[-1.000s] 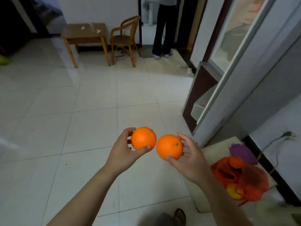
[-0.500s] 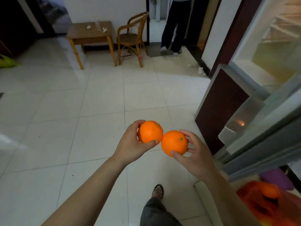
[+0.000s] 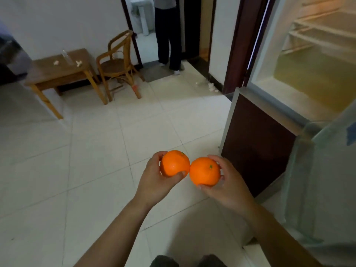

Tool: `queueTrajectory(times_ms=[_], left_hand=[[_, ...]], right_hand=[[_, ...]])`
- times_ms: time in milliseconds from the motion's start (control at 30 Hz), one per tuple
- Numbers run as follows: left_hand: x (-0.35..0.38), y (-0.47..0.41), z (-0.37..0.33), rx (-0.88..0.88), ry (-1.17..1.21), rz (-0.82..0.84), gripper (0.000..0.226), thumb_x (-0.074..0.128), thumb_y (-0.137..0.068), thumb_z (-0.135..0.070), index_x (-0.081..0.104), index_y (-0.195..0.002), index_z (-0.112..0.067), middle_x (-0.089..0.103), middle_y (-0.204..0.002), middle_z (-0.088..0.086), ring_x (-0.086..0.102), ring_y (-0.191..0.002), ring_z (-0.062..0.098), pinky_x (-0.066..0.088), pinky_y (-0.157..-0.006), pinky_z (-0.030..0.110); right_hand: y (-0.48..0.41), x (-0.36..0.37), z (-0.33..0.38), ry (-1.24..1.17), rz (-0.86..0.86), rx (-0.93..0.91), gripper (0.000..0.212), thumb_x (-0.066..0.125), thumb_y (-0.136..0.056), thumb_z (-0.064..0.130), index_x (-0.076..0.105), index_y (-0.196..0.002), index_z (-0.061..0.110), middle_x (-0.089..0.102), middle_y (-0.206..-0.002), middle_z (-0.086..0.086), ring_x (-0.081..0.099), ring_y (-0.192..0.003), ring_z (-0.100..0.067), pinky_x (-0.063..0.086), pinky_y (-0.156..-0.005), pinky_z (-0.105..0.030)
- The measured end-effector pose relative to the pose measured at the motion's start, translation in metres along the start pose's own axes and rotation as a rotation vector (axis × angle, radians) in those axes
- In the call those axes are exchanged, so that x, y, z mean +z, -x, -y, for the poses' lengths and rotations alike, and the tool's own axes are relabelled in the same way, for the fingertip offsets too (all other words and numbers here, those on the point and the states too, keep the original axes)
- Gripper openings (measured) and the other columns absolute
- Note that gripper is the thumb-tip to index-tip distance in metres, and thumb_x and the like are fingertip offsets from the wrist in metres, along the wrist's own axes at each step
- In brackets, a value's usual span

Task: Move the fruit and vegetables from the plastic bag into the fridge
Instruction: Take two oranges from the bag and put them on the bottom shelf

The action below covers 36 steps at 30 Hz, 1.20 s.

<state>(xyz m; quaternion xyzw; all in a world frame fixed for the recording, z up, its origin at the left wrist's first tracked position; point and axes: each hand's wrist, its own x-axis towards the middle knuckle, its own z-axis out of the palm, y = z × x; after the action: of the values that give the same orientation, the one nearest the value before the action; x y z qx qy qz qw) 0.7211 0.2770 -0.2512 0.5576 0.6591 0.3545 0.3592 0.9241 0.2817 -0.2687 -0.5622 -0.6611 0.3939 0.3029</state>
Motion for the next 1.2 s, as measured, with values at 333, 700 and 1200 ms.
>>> queueTrajectory(times_ms=[333, 700, 1200], left_hand=[[0.035, -0.213, -0.035, 0.172, -0.005, 0.24, 0.074, 0.081, -0.064, -0.04, 0.039, -0.124, -0.032, 0.045, -0.125, -0.011, 0.05, -0.108, 0.014, 0.046, -0.081, 0.025], [0.089, -0.406, -0.127, 0.463, -0.067, 0.644, 0.081, 0.078, -0.057, -0.049, 0.032, -0.123, -0.038, 0.043, -0.139, 0.001, 0.049, -0.115, 0.02, 0.047, -0.089, 0.036], [0.229, -0.522, -0.22, 0.553, -0.073, 0.807, 0.075, 0.081, -0.067, -0.033, 0.031, -0.122, -0.038, 0.041, -0.122, -0.012, 0.049, -0.108, 0.016, 0.049, -0.089, 0.039]], right_hand=[[-0.148, -0.043, -0.009, 0.012, -0.388, 0.066, 0.076, 0.083, -0.064, 0.035, 0.043, -0.128, 0.027, 0.042, -0.116, 0.021, 0.049, -0.104, -0.005, 0.043, -0.081, -0.014], [-0.255, -0.114, 0.0, 0.055, -0.738, 0.243, 0.082, 0.08, -0.067, 0.034, 0.034, -0.135, 0.037, 0.039, -0.134, 0.014, 0.043, -0.12, -0.011, 0.046, -0.095, -0.035], [-0.342, -0.238, -0.08, 0.126, -0.97, 0.34, 0.086, 0.081, -0.067, 0.034, 0.032, -0.137, 0.033, 0.035, -0.136, 0.012, 0.043, -0.116, -0.009, 0.049, -0.09, -0.032]])
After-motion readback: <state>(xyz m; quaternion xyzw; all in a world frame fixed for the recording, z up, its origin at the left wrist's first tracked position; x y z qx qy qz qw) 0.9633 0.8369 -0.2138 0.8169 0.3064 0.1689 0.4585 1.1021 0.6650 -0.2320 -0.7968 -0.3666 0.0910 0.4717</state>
